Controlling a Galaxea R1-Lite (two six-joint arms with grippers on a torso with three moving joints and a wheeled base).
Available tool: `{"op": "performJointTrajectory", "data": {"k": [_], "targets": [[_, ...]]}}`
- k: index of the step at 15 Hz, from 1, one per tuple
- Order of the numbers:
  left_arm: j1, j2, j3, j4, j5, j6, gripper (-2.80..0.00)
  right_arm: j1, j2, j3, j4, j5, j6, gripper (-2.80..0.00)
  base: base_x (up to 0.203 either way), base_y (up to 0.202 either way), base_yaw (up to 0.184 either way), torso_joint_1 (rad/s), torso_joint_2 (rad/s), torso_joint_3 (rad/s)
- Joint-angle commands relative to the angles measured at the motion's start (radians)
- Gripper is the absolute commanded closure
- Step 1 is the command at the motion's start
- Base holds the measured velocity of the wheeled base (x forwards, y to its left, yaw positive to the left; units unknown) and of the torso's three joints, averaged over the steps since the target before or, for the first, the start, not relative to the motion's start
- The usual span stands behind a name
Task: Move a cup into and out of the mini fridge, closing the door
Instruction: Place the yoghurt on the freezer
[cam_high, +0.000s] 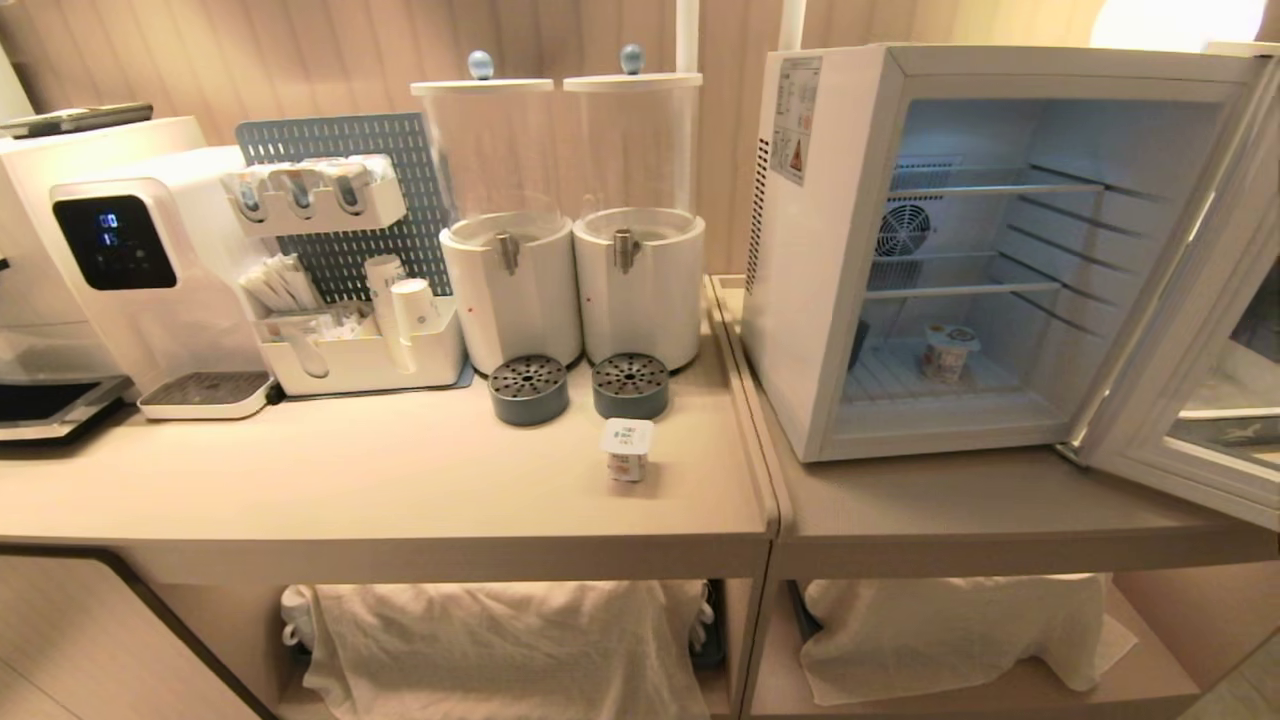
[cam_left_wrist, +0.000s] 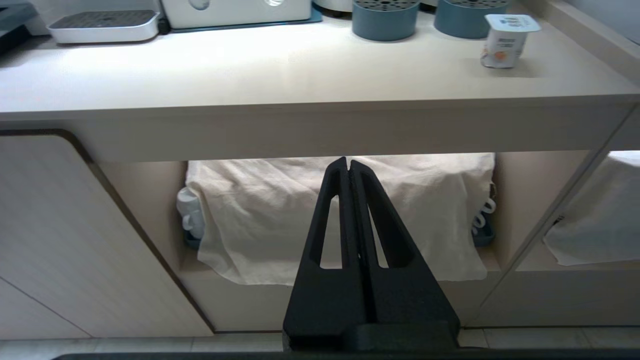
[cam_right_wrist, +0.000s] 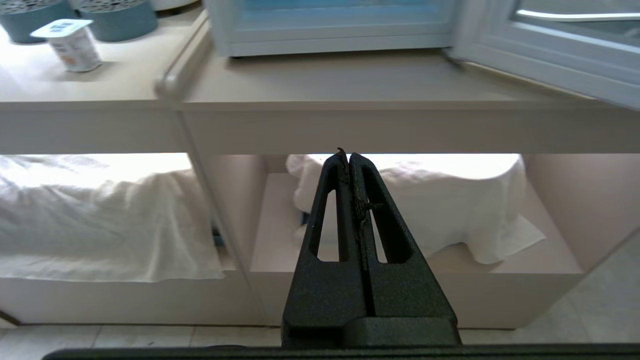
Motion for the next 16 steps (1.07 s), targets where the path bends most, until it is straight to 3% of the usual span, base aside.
{"op": "performJointTrajectory", "data": {"k": [1, 6, 9, 14, 16], "targets": [[0.001, -0.002, 0.0, 0.0, 0.0, 0.0, 0.0, 0.0, 0.0, 0.0, 0.001, 0.0, -0.001, 0.0, 0.0, -0.195, -0.004, 0.001, 0.0, -0.001], [0.001, -0.001, 0.0, 0.002, 0.0, 0.002, 0.0, 0.0, 0.0, -0.002, 0.001, 0.0, 0.004, 0.0, 0.0, -0.158, -0.002, 0.004, 0.0, 0.003], [0.001, -0.002, 0.0, -0.002, 0.0, 0.0, 0.0, 0.0, 0.0, -0.002, 0.002, 0.0, 0.005, 0.0, 0.014, -0.003, 0.004, -0.001, 0.0, 0.001], [0.001, 0.0, 0.001, -0.007, 0.0, -0.003, 0.0, 0.0, 0.0, -0.002, 0.002, -0.001, 0.005, 0.0, 0.152, -0.002, 0.0, 0.003, 0.0, 0.003], [0.001, 0.0, 0.001, -0.007, 0.0, -0.003, 0.0, 0.0, 0.001, -0.002, 0.003, -0.001, 0.007, 0.0, 0.0, 0.0, 0.0, 0.0, 0.0, 0.0]]}}
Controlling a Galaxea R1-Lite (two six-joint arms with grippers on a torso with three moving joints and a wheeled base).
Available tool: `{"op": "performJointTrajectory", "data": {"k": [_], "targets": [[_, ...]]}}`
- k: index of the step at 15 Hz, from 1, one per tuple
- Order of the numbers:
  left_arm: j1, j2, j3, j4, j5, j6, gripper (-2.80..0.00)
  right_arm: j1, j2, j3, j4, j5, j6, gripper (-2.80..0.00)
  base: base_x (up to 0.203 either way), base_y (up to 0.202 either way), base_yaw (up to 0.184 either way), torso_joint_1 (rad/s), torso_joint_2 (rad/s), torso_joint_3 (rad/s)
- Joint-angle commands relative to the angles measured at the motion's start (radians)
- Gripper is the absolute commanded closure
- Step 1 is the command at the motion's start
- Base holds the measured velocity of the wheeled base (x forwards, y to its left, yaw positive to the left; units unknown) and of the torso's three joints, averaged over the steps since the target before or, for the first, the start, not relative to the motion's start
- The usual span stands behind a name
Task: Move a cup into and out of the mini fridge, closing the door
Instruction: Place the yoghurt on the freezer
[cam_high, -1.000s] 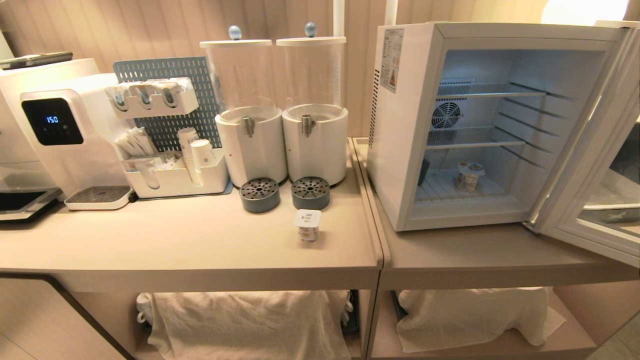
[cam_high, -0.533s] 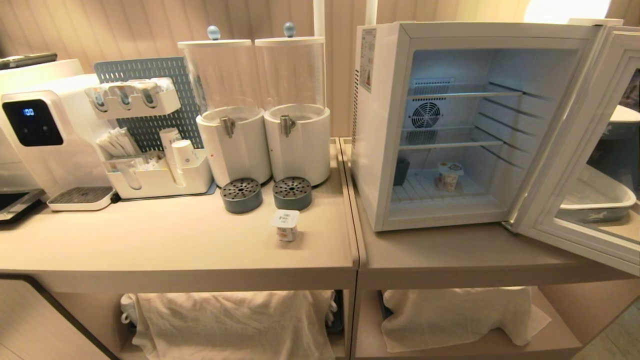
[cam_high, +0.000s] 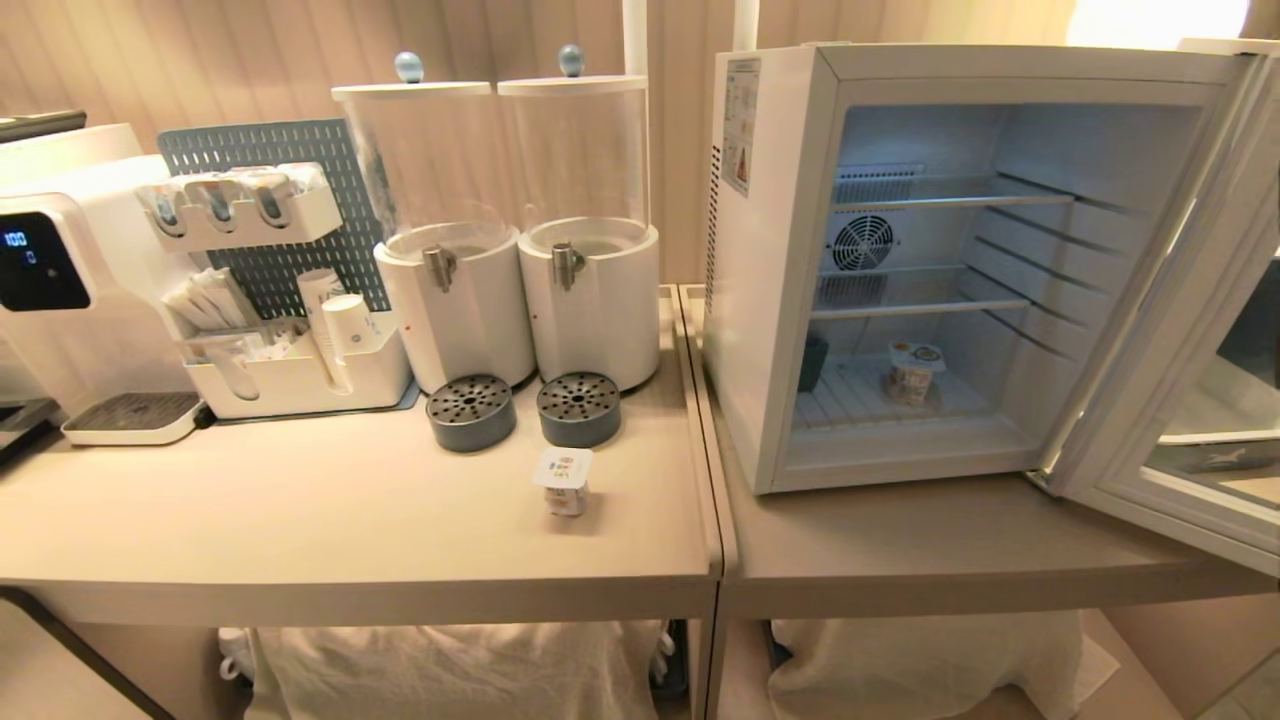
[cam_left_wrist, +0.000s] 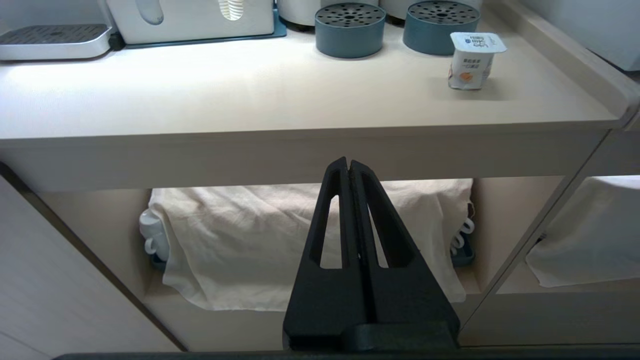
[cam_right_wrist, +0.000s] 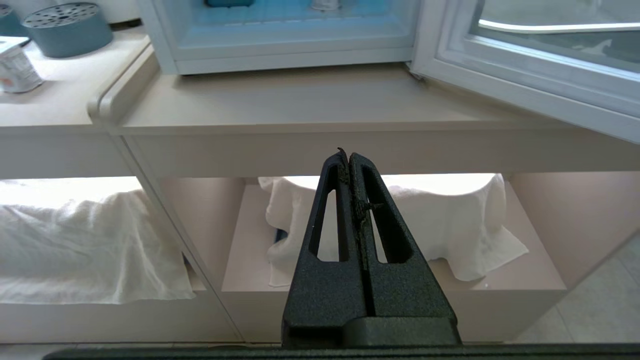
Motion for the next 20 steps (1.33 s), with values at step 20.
{"op": "performJointTrajectory", "data": {"k": [20], "targets": [[0.0, 0.0, 0.002, -0.001, -0.001, -0.008, 0.0, -0.012, 0.656, -0.604, 0.126, 0.031, 0.089, 0.0, 0.0, 0.0, 0.0, 0.0, 0.0, 0.0]]}}
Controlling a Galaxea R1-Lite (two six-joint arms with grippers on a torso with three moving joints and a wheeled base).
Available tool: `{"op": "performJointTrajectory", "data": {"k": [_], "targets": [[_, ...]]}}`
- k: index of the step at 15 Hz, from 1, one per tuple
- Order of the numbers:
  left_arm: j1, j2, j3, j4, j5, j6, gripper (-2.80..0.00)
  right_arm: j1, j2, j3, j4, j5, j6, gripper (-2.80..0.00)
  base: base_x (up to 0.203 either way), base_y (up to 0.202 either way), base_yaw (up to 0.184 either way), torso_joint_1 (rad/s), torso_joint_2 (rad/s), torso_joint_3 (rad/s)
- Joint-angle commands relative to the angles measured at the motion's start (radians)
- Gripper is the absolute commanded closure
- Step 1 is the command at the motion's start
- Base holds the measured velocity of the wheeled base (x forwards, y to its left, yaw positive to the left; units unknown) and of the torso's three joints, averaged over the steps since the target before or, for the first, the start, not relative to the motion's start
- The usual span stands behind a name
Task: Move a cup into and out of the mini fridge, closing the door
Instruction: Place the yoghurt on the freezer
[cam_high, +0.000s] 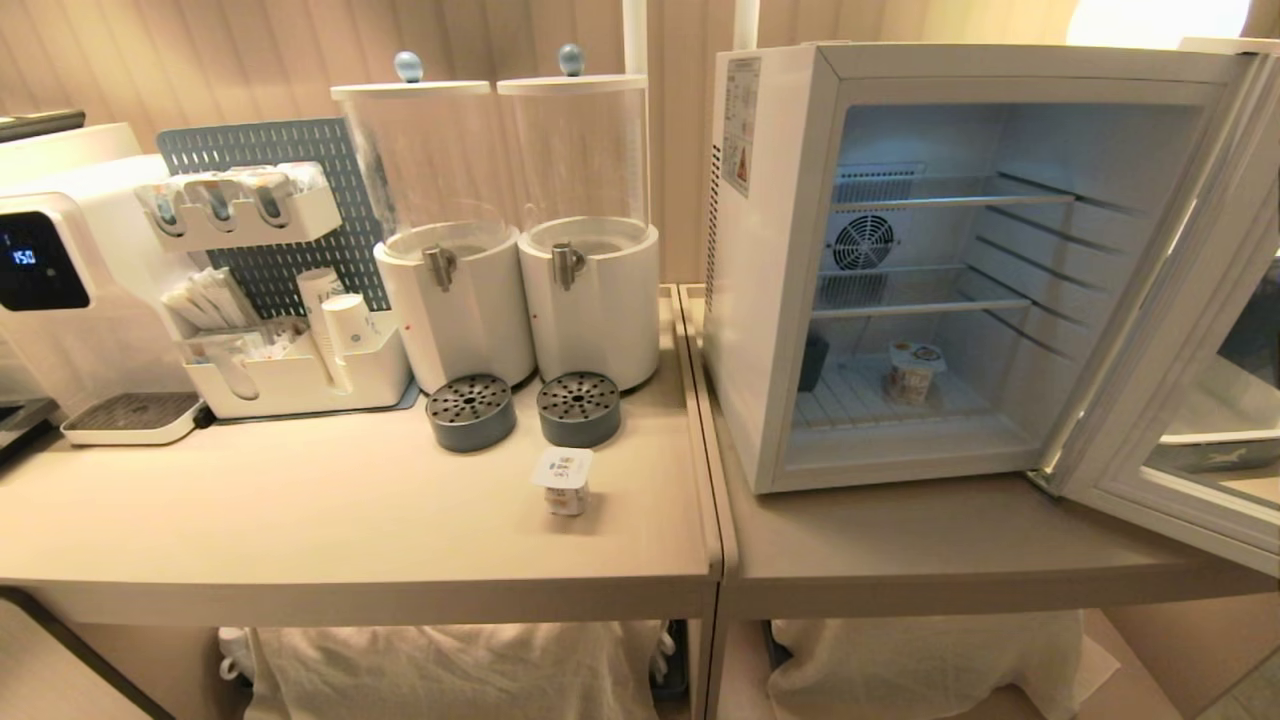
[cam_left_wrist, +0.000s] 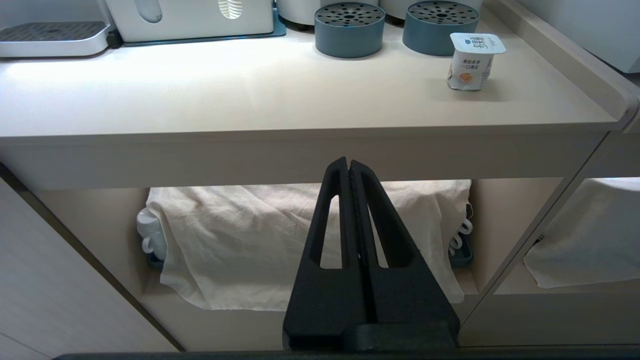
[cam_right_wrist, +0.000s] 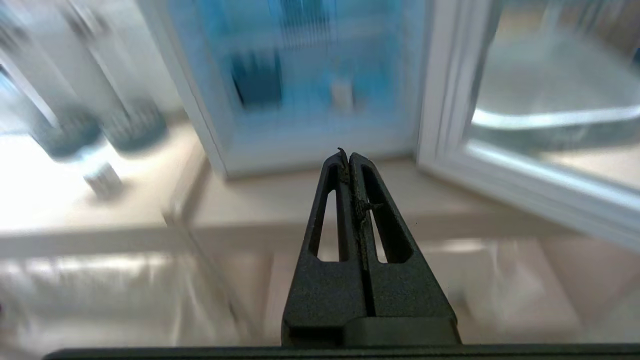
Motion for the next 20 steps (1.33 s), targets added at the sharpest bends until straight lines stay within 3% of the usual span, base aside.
{"op": "performJointTrajectory", "data": {"k": [1, 3, 4, 5, 9, 12, 14, 20], "targets": [[0.001, 0.0, 0.0, 0.0, -0.001, -0.002, 0.0, -0.001, 0.358, -0.039, -0.005, 0.004, -0.013, 0.0, 0.0, 0.0, 0.0, 0.0, 0.0, 0.0], [0.001, 0.0, 0.0, 0.0, 0.0, -0.003, 0.0, 0.0, 0.614, -0.038, -0.081, 0.014, -0.046, 0.0, 0.0, 0.0, 0.0, 0.0, 0.0, 0.0], [0.001, 0.0, 0.0, 0.0, 0.001, -0.003, 0.0, 0.001, 0.743, -0.02, -0.18, 0.02, -0.058, 0.0, 0.0, 0.0, 0.0, 0.0, 0.0, 0.0], [0.001, 0.0, 0.0, 0.0, 0.001, -0.005, 0.0, 0.001, 0.868, 0.008, -0.32, 0.025, -0.067, 0.0, 0.0, 0.0, 0.0, 0.0, 0.0, 0.0], [0.001, 0.0, 0.0, 0.0, 0.001, -0.005, 0.0, 0.01, 1.444, 0.116, -1.095, 0.069, -0.094, 0.0, 0.0, 0.0, 0.0, 0.0, 0.0, 0.0], [0.001, 0.0, 0.0, 0.0, 0.001, -0.005, 0.0, 0.043, 1.743, 0.102, -1.46, 0.034, -0.122, 0.0, 0.0, 0.0, 0.0, 0.0, 0.0, 0.0], [0.002, 0.0, 0.0, 0.0, 0.001, -0.005, 0.0, 0.063, 1.816, -0.019, -1.517, -0.03, -0.136, 0.0, 0.0, 0.0, 0.0, 0.0, 0.0, 0.0], [0.001, 0.0, 0.0, 0.0, 0.001, -0.005, 0.0, 0.068, 1.83, -0.254, -1.347, -0.078, -0.144, 0.0, 0.0, 0.0, 0.0, 0.0, 0.0, 0.0]]}}
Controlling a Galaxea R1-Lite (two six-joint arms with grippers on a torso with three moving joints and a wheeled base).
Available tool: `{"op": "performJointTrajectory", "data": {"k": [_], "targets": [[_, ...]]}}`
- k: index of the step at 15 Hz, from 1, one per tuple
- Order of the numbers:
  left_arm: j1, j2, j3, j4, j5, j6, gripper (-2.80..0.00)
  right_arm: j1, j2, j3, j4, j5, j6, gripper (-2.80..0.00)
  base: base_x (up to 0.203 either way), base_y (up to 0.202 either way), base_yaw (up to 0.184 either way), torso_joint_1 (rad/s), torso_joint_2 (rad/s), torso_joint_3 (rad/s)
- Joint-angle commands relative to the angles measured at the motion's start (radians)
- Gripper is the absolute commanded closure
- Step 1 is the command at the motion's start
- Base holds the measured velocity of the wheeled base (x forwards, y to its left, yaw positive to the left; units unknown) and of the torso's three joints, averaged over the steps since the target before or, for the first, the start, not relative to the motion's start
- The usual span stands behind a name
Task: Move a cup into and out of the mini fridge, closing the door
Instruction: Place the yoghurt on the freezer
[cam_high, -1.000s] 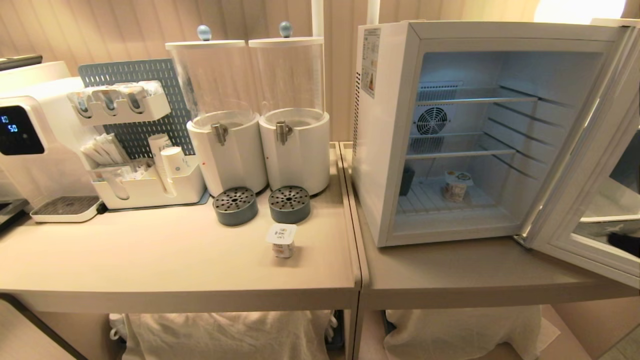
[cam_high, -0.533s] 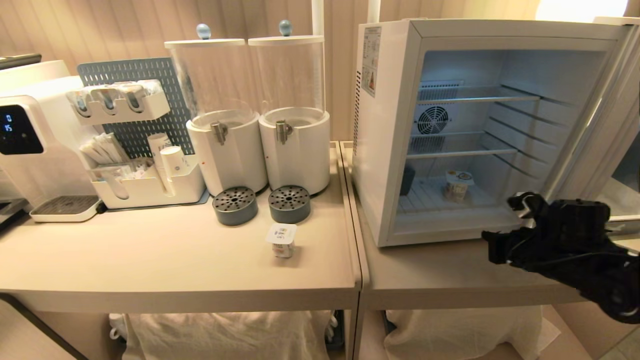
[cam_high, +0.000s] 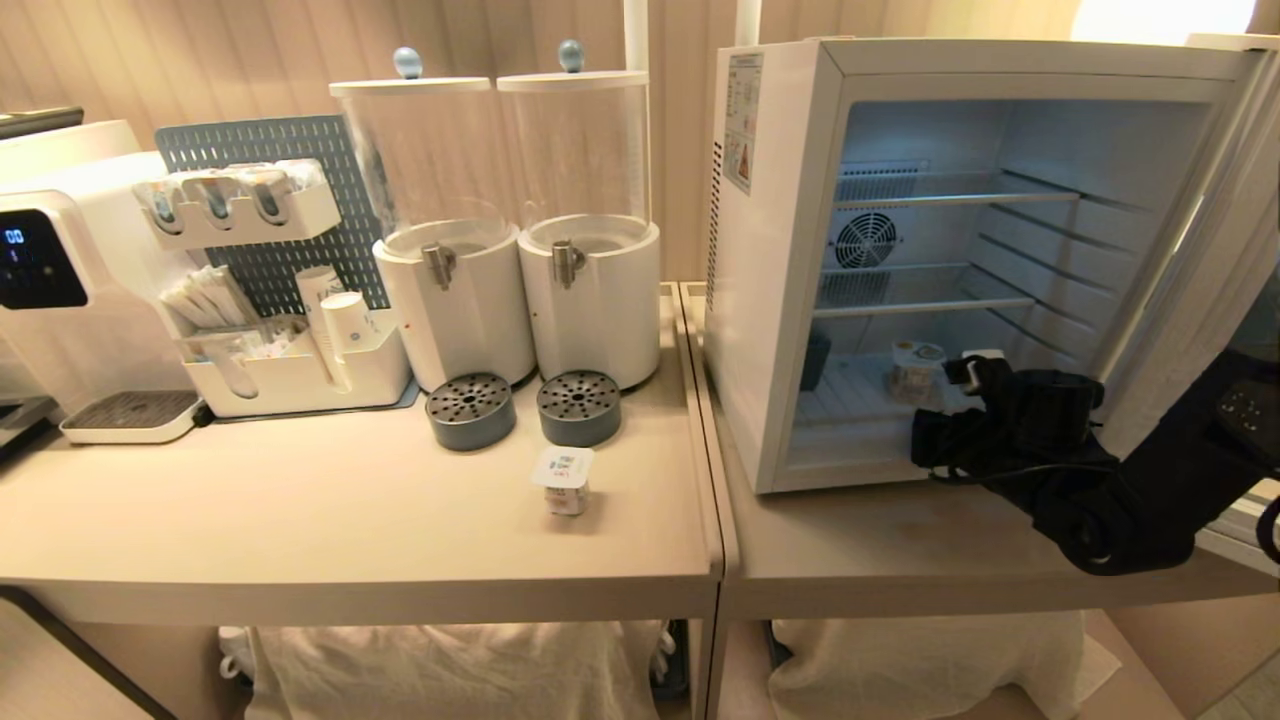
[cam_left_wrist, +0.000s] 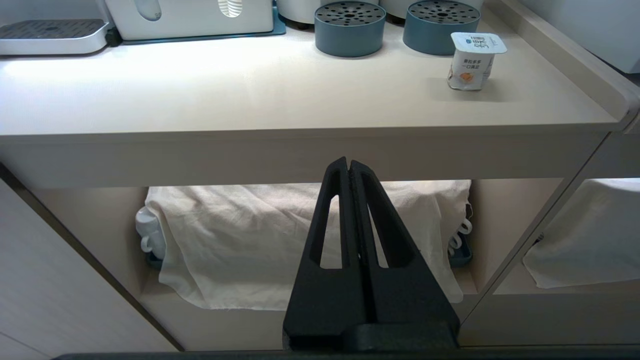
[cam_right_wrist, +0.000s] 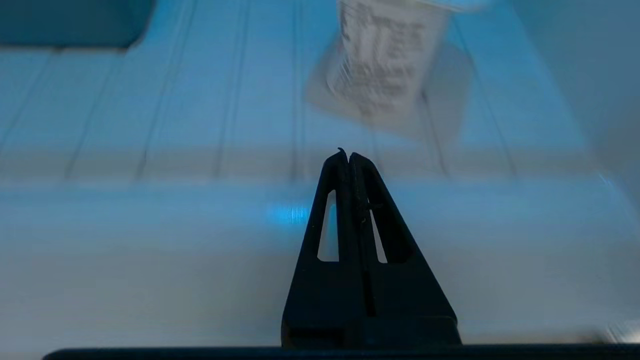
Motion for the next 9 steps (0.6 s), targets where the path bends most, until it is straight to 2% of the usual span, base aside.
{"op": "performJointTrajectory", "data": {"k": [1, 2, 3, 9], "targets": [[0.001, 0.0, 0.0, 0.001, 0.0, 0.0, 0.0, -0.005, 0.057, -0.071, 0.006, -0.004, -0.001, 0.0, 0.0, 0.0, 0.0, 0.0, 0.0, 0.0], [0.001, 0.0, 0.0, 0.001, 0.0, 0.0, 0.0, -0.011, 0.082, -0.116, 0.032, -0.01, -0.001, 0.0, 0.0, 0.0, 0.0, 0.0, 0.0, 0.0], [0.001, 0.0, 0.0, 0.001, 0.0, 0.0, 0.0, -0.016, 0.097, -0.158, 0.064, -0.015, -0.002, -2.8, 0.0, 0.0, 0.0, 0.0, 0.0, 0.0], [0.001, 0.0, 0.0, 0.001, 0.0, 0.0, 0.0, -0.018, 0.154, -0.344, 0.228, -0.02, 0.001, -2.8, 0.0, 0.0, 0.0, 0.0, 0.0, 0.0]]}}
